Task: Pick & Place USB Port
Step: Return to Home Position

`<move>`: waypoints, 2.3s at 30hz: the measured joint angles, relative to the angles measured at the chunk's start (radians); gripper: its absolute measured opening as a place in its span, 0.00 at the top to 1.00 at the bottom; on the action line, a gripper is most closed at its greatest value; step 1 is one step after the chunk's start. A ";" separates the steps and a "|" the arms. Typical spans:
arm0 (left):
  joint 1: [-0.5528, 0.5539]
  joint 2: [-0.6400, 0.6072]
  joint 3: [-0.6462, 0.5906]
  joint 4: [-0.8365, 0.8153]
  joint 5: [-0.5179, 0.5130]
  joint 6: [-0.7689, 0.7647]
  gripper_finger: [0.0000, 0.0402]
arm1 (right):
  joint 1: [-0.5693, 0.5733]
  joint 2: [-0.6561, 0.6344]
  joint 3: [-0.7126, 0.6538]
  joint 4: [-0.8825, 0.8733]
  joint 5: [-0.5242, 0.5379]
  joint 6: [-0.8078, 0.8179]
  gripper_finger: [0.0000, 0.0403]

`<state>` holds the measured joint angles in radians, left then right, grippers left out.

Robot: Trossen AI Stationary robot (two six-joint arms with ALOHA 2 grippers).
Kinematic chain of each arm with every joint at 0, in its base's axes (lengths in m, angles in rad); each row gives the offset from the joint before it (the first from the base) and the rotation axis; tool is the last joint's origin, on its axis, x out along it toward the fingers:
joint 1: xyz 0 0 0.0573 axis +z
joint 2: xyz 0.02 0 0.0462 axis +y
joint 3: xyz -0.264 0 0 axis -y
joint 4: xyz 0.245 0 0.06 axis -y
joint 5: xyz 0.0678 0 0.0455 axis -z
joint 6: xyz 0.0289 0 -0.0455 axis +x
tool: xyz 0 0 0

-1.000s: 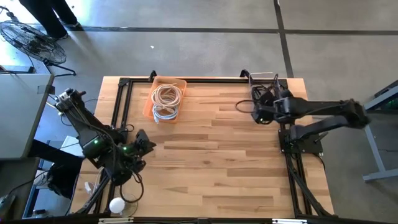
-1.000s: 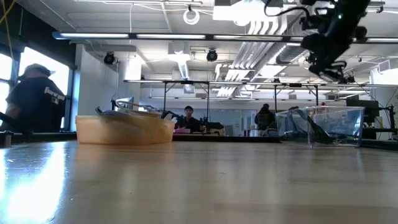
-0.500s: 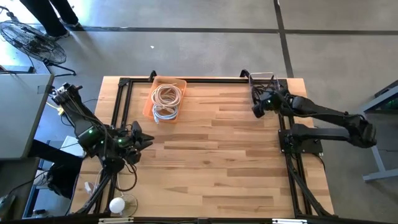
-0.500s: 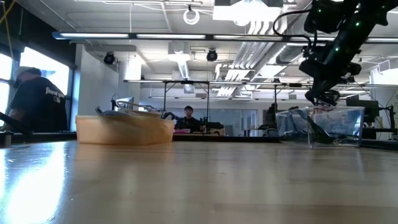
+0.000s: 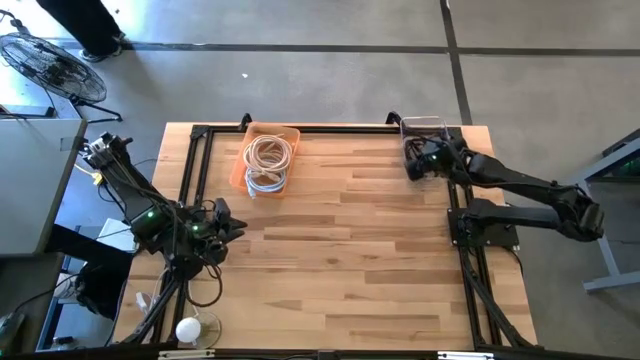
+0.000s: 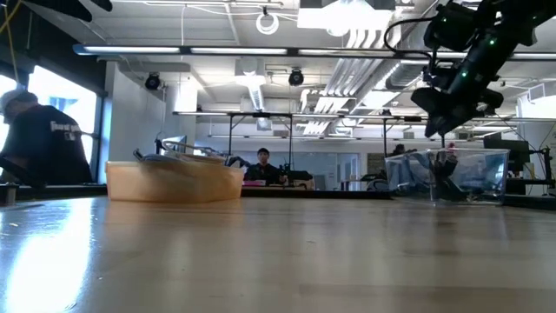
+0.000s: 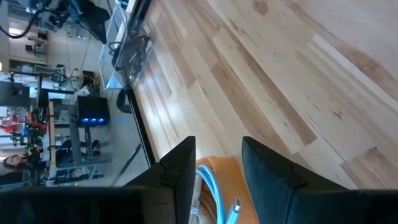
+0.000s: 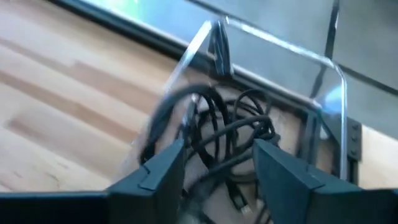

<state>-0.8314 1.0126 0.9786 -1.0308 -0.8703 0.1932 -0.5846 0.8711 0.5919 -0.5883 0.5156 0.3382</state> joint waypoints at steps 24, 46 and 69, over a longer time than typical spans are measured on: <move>0.000 -0.664 -0.114 0.227 0.198 0.307 0.68 | 0.170 -0.043 0.205 0.264 -0.750 -0.225 0.49; 0.000 -1.006 -0.463 0.534 0.396 0.308 0.68 | 0.358 -0.462 -0.183 0.697 -0.752 -0.204 0.49; 0.000 -1.006 -0.820 0.886 0.458 0.145 0.68 | 0.429 -0.485 -0.582 1.151 -0.916 -0.199 0.49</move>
<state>-0.8314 0.0071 0.1590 -0.1444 -0.4122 0.3385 -0.1556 0.3862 0.0097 0.5632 -0.4000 0.1396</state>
